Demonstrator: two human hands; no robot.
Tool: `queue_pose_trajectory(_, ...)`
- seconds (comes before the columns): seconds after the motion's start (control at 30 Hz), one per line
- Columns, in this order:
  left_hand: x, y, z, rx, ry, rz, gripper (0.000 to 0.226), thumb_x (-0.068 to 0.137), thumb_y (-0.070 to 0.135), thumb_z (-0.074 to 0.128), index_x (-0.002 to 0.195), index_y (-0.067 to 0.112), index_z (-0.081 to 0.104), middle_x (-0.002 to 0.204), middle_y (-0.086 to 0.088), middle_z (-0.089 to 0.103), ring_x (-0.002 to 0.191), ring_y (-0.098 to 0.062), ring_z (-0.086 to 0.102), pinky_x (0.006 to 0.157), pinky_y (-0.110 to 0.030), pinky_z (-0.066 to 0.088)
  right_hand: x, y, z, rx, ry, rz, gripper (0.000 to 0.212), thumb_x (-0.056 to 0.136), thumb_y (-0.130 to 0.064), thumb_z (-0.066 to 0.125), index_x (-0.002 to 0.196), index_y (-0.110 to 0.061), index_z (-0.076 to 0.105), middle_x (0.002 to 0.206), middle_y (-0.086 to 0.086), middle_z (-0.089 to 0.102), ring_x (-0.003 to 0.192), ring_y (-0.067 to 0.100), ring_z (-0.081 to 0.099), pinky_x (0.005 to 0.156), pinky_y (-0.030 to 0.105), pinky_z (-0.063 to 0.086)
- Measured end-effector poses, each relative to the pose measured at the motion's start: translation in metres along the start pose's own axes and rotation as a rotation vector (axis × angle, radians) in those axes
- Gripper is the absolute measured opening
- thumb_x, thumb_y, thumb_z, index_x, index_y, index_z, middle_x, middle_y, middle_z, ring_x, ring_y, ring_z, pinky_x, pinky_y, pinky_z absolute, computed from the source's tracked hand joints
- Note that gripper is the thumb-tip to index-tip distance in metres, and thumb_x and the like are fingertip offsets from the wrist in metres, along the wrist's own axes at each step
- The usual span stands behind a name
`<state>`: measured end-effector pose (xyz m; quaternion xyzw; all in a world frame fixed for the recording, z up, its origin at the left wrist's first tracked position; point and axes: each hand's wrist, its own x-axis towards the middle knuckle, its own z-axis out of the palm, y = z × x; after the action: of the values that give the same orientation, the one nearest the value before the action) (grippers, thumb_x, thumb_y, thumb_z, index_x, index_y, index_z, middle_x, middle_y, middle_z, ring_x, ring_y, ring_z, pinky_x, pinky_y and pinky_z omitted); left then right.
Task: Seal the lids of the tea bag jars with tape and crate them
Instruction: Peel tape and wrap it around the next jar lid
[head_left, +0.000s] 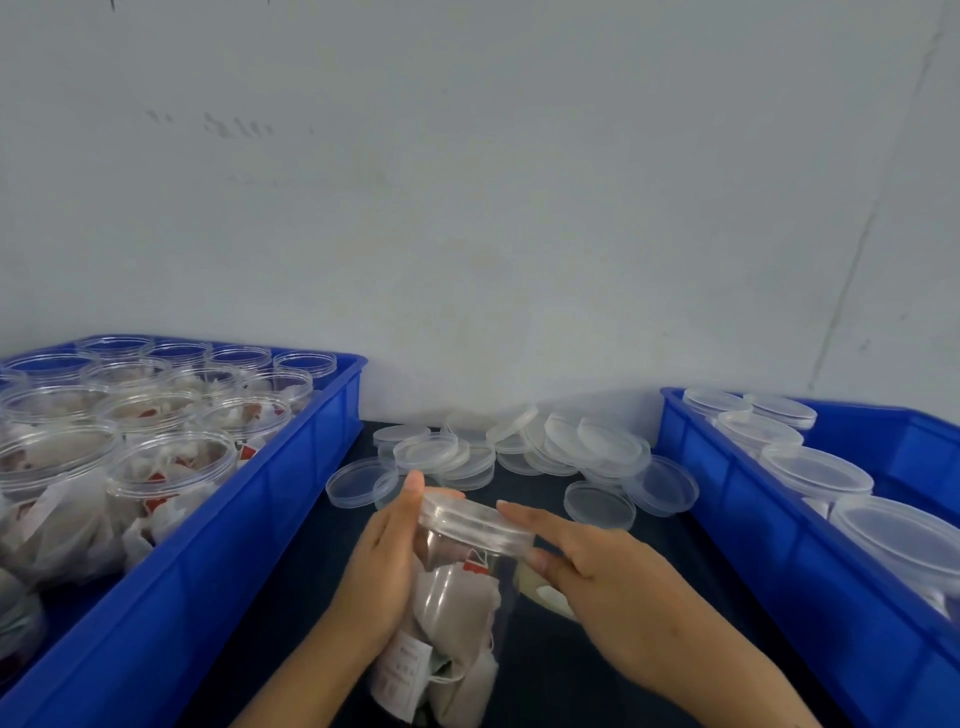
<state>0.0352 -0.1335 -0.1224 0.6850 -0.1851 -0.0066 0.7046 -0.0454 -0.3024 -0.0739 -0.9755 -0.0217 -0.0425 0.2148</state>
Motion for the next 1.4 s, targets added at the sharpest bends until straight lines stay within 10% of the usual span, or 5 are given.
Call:
queue_pose_trajectory(0.17,-0.014,0.012,0.011,0.485,0.371,0.430,0.049,0.089,0.053,0.024,0.095,0.022,0.061,0.075,0.005,0.062,0.077,0.004,0.059,0.059,-0.006,0.044,0.003,-0.004,0.003,0.008,0.083,0.016,0.039,0.102,-0.041,0.037,0.137,-0.059,0.033,0.102,-0.015,0.064,0.092,0.006,0.060,0.089,0.028,0.049)
queue_pose_trajectory(0.33,-0.017,0.017,0.038,0.600,0.157,0.040,0.118,0.050,0.085,0.022,0.152,0.032,-0.004,0.157,0.005,0.024,0.137,-0.009,0.033,0.109,-0.032,0.031,0.004,-0.009,0.010,-0.094,0.137,0.062,0.037,0.102,-0.031,0.039,0.134,-0.049,0.034,0.106,-0.009,0.065,0.094,0.011,0.062,0.085,0.029,0.050)
queue_pose_trajectory(0.57,-0.008,0.011,0.014,0.553,0.129,-0.016,0.109,0.038,0.102,0.037,0.133,0.047,0.034,0.108,0.019,0.062,0.092,0.004,0.053,0.075,-0.023,0.041,0.002,-0.014,0.014,-0.189,0.040,0.084,0.062,0.103,-0.025,0.036,0.152,-0.039,0.001,0.108,-0.002,0.063,0.097,0.015,0.061,0.084,0.028,0.047)
queue_pose_trajectory(0.8,0.000,0.008,-0.002,0.307,0.069,-0.052,0.104,0.032,0.096,0.057,0.120,0.040,0.053,0.103,0.013,0.068,0.094,-0.004,0.065,0.081,-0.028,0.052,-0.008,0.001,0.001,0.401,-0.076,0.233,0.054,0.093,-0.057,0.041,0.143,-0.037,0.034,0.066,-0.013,0.053,0.053,-0.006,0.052,0.063,0.017,0.041)
queue_pose_trajectory(1.4,-0.002,0.014,-0.001,-0.123,-0.145,-0.136,0.082,0.042,0.059,0.079,0.109,0.013,0.067,0.091,-0.008,0.076,0.080,-0.020,0.073,0.065,-0.021,0.055,-0.006,0.015,0.011,0.228,0.083,0.104,0.036,0.099,-0.052,0.034,0.132,-0.066,0.031,0.130,-0.023,0.054,0.100,-0.006,0.045,0.085,0.017,0.035)
